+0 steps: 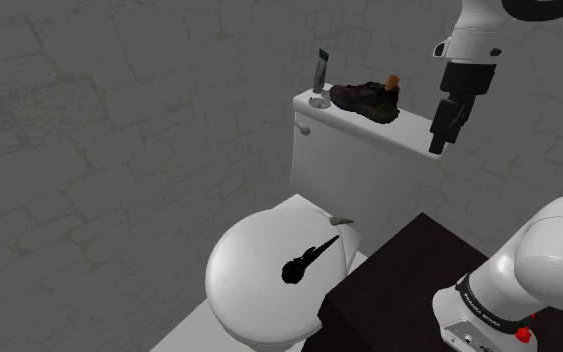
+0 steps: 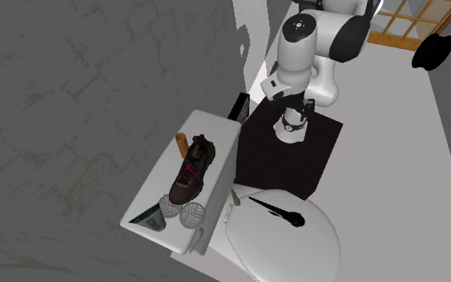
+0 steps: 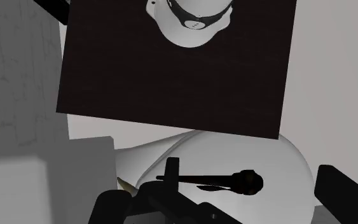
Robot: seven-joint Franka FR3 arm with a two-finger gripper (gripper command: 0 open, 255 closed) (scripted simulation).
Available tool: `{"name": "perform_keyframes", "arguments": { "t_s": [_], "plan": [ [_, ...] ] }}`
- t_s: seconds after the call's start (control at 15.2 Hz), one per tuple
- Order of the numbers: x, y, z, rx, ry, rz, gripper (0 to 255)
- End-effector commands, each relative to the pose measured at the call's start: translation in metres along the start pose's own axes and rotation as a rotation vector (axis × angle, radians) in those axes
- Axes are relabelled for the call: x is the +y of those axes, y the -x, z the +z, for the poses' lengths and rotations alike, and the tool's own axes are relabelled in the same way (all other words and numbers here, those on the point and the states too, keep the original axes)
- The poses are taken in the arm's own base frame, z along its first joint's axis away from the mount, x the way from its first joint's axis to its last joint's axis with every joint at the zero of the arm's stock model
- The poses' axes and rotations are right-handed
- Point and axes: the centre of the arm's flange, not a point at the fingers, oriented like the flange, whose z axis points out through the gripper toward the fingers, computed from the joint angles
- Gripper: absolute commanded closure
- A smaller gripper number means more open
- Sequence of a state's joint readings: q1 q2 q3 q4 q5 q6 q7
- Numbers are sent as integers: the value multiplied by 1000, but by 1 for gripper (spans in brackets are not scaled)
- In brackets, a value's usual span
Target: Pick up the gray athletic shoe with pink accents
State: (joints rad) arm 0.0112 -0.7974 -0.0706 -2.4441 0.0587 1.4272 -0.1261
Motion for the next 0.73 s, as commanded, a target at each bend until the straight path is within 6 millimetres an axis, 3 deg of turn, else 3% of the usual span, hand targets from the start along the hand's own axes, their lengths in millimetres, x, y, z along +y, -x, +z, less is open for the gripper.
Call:
{"name": "perform_keyframes", "arguments": {
  "t_s": [0.0, 0.66],
  "plan": [
    [0, 0, 0, 0, 0, 0, 0],
    [72, -100, -31, 18, 36, -43, 0]
  ]
}}
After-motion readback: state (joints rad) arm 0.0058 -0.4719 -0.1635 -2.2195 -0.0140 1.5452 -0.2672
